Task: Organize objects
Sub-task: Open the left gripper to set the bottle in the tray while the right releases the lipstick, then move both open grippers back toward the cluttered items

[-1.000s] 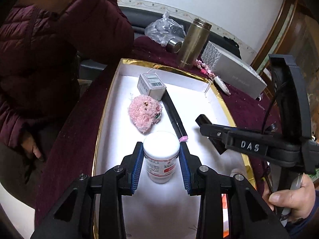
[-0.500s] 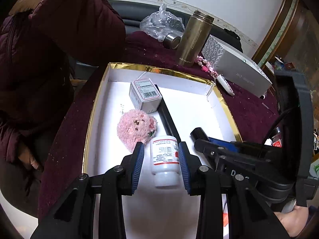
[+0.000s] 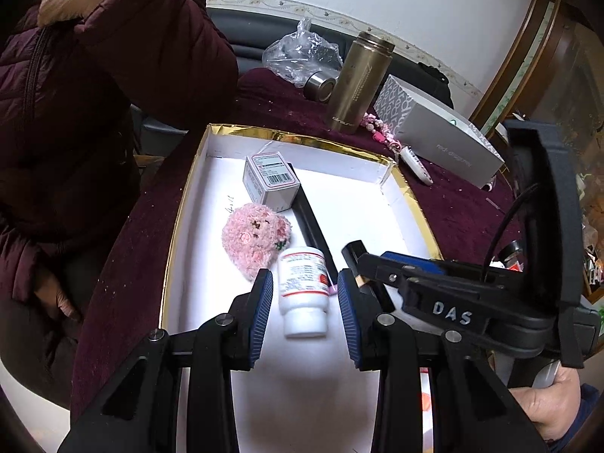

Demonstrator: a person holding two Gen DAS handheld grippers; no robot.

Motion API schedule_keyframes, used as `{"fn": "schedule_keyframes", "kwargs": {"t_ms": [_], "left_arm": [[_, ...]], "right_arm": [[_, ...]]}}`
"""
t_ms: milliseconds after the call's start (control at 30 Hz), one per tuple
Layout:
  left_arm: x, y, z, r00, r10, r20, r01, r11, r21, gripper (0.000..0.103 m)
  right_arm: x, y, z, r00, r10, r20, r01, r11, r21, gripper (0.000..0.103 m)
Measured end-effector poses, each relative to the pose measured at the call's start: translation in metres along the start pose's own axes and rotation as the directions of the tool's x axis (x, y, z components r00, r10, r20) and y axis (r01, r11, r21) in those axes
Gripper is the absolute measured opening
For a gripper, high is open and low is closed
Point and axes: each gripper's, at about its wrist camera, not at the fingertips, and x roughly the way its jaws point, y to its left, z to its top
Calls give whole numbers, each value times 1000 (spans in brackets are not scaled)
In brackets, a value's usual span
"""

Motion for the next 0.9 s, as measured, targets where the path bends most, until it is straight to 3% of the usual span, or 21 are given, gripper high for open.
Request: {"fn": "schedule_keyframes", "kwargs": {"t_ms": [200,300,500,900], "left_arm": [[-5,-8,-10,1000,-18,6,18,1000,-2,31],[-6,-9,-12,1000,-15,-1,15,1000,-6,31],[-13,-18,-23,1000,-12,2,12,1000,2,31],[-17,-79,-43,999,-28,-16,30,993,110,31]], "right_arm": [[-18,2,-12,999,20,33,-20,1000,3,24],[-14,2,-10,999,22,36,-22,1000,4,34],[-29,-8,-24,997,45,63,-47,999,24,35],[-93,-61,-68,982,78,172,-96,991,96,44]]}}
